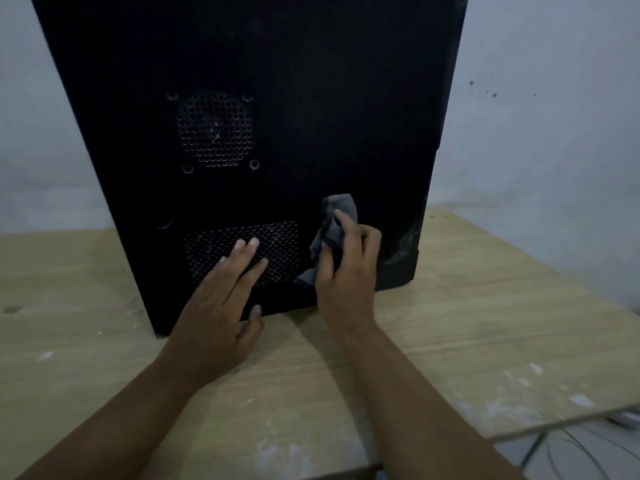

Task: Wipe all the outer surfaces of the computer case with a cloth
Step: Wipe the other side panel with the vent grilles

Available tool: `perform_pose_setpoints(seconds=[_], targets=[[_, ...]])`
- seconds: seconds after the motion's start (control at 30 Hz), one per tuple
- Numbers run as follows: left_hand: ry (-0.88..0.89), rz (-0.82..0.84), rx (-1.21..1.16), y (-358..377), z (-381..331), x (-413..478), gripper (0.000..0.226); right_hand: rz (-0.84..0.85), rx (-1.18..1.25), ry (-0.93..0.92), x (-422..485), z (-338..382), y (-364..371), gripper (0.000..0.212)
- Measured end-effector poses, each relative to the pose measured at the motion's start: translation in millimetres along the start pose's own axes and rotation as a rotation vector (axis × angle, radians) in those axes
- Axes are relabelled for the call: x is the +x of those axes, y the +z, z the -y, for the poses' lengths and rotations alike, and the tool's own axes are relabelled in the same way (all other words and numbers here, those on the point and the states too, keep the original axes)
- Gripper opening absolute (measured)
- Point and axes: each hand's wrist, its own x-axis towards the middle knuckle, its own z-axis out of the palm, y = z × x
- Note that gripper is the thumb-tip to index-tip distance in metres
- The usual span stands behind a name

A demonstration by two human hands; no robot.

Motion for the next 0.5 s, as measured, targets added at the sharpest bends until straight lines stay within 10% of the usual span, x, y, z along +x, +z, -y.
perform_pose_setpoints(seconds=[0.2, 0.5], targets=[[-0.003, -0.017, -0.015, 1.8, 0.2, 1.4, 0.057, -0.252, -0.111, 0.31, 20.3, -28.0, -15.0, 0.05], [-0.006, -0.013, 0.001, 3.6, -1.1, 1.8, 0.058, -0.119, -0.014, 0.819, 14.6, -25.2, -18.1, 0.06]])
